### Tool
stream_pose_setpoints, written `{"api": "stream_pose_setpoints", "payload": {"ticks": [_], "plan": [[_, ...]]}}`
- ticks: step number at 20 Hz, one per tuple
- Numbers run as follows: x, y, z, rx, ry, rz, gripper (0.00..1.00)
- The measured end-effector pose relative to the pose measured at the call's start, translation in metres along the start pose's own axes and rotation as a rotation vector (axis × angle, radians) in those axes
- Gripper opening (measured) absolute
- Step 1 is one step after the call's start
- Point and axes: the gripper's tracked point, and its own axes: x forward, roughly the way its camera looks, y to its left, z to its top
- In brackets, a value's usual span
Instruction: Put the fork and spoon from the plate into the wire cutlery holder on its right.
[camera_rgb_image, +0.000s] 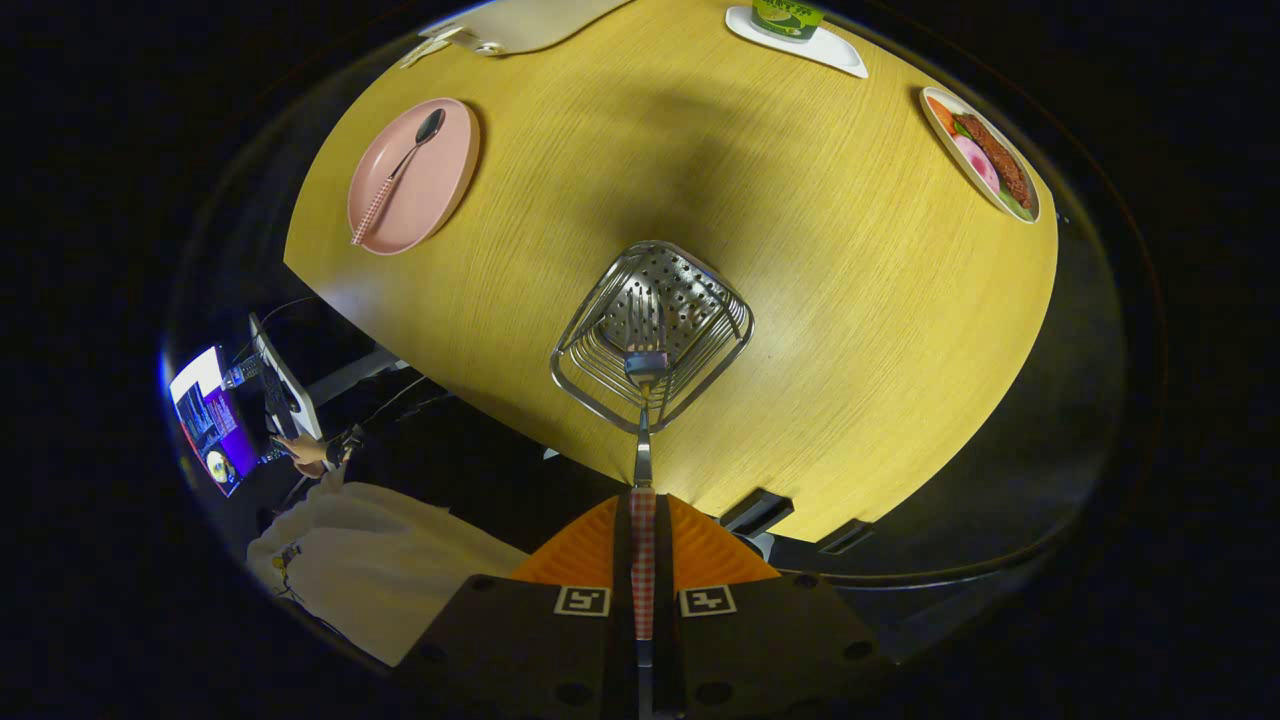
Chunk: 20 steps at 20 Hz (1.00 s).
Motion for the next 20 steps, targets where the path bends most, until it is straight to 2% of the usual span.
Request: {"api": "stream_pose_setpoints", "payload": {"ticks": [10,13,18,20], "plan": [[0.017,0.004,0.023,0.067,0.073,0.022,0.14],[0.02,-0.005,0.019,0.078,0.09,-0.007,0.14],[0.017,-0.001,0.027,0.101,0.055,0.008,0.15],[0.012,0.002,0.034,0.11,0.02,0.016,0.27]]}}
